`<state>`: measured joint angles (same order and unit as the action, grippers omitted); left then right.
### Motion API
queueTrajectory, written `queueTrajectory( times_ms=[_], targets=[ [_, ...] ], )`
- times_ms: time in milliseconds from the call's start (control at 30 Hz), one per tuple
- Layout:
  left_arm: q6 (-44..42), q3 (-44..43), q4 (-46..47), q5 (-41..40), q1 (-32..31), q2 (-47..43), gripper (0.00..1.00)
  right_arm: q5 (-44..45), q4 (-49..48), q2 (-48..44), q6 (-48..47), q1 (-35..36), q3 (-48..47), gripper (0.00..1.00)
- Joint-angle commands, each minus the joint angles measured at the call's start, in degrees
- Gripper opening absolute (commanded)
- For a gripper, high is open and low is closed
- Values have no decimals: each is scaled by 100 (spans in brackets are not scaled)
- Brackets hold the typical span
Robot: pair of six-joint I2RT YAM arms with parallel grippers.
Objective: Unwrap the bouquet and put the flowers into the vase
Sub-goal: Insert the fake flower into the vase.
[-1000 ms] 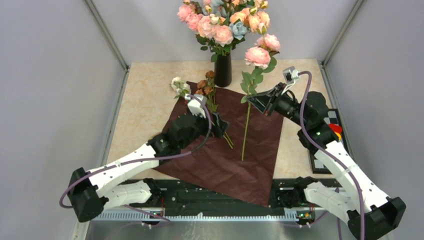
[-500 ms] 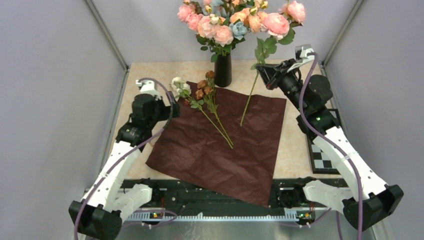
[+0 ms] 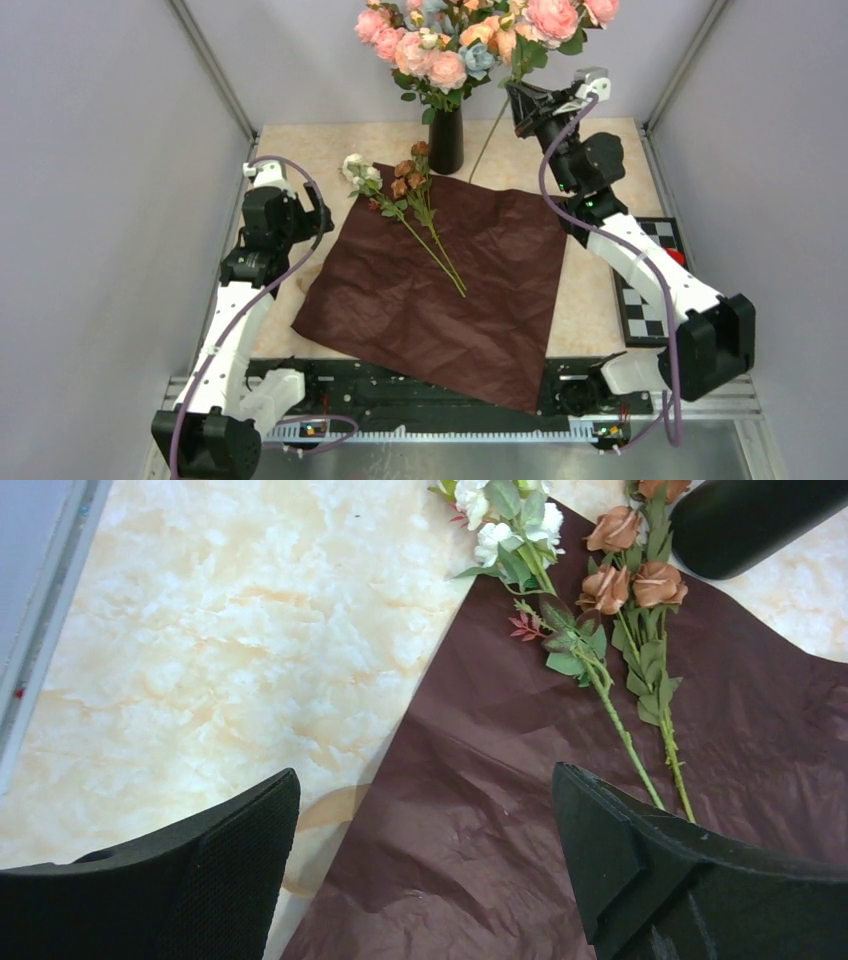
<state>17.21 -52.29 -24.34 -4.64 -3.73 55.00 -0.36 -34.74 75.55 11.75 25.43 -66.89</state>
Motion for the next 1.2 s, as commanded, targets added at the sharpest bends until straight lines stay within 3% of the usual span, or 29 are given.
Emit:
queueTrajectory(
  times_ms=[0, 300, 1167],
  targets=[
    [-286, 55, 90, -411, 39, -223, 99, 426, -1464, 492, -489, 59, -438, 0],
    [-420, 87, 43, -917, 61, -223, 99, 852, -2650, 1571, -520, 59, -1011, 0],
    [-491, 113, 52, -930, 74, -235, 99, 935, -3111, 2743, -496, 101, -1881, 0]
  ],
)
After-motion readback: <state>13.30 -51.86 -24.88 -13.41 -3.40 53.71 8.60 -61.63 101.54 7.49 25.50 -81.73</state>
